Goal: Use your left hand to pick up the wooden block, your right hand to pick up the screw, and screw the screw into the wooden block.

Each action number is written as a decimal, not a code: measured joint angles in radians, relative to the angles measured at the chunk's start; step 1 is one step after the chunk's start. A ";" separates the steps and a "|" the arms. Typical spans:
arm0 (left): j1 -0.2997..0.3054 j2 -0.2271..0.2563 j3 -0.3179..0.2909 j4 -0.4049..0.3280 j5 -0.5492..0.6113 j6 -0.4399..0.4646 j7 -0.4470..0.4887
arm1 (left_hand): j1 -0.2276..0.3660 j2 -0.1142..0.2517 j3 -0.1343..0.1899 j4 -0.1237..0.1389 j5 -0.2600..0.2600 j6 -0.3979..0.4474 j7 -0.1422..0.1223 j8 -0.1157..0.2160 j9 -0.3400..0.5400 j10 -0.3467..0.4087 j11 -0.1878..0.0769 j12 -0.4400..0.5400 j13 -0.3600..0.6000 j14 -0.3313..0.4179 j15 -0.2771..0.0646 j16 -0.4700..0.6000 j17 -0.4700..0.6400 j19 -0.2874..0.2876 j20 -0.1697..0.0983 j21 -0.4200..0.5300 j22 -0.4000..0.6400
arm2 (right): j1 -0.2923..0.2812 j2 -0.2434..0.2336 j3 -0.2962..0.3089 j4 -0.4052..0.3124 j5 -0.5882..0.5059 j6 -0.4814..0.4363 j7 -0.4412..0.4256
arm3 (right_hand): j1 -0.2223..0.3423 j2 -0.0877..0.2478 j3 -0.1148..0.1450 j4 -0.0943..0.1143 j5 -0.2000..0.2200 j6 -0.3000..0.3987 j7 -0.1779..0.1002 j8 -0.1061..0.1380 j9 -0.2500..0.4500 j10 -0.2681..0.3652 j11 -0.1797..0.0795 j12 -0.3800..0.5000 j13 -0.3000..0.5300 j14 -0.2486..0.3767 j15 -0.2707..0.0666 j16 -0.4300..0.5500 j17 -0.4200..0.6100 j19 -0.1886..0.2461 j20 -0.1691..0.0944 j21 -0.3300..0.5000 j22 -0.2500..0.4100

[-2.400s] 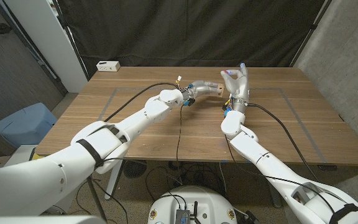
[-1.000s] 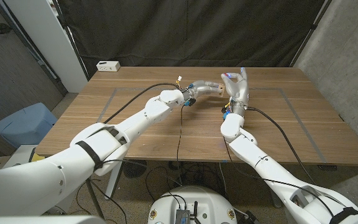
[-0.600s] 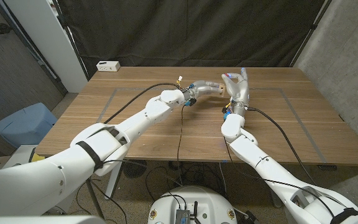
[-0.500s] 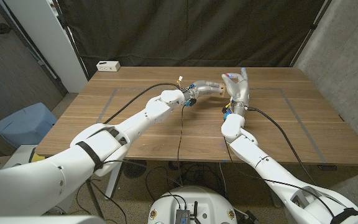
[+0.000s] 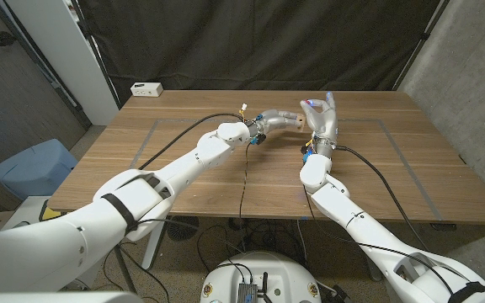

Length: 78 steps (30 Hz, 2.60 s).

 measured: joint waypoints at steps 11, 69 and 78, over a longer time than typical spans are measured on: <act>0.001 0.000 0.001 0.001 0.000 0.001 0.000 | 0.000 0.000 0.000 0.000 0.000 0.000 0.000 -0.003 0.000 0.000 0.000 0.000 0.000 0.000 0.000 0.000 0.000 0.000 0.000 0.000 0.000 | -0.001 0.001 0.000 -0.001 0.004 -0.008 0.001 | 0.000 0.000 0.000 0.000 0.000 0.000 0.000 0.000 -0.002 0.000 0.000 0.000 0.000 0.000 0.000 0.000 0.000 0.000 0.000 0.000 0.000; -0.001 -0.004 -0.002 0.025 -0.006 -0.013 -0.012 | 0.001 -0.001 -0.007 0.001 0.000 0.000 0.000 -0.002 0.000 0.000 0.000 0.000 0.000 0.000 0.000 0.000 0.000 0.000 0.000 0.000 0.000 | -0.003 0.022 -0.014 0.019 0.020 -0.026 -0.008 | 0.000 0.000 0.000 0.000 0.000 0.004 -0.004 0.004 -0.011 0.007 -0.007 0.004 0.000 0.000 0.000 0.000 0.004 -0.011 0.000 -0.005 0.000; -0.008 -0.016 -0.001 0.047 -0.006 -0.022 -0.014 | 0.000 0.001 -0.006 0.003 0.005 0.000 0.000 -0.003 0.000 0.000 0.000 0.000 0.000 0.000 0.000 0.000 0.000 0.000 0.000 0.000 0.000 | -0.003 0.022 -0.014 0.019 0.024 -0.027 -0.005 | 0.000 0.000 -0.001 -0.001 0.000 0.004 -0.004 0.004 -0.010 0.007 -0.007 0.004 0.000 0.000 0.000 0.000 0.004 -0.016 0.006 -0.005 0.000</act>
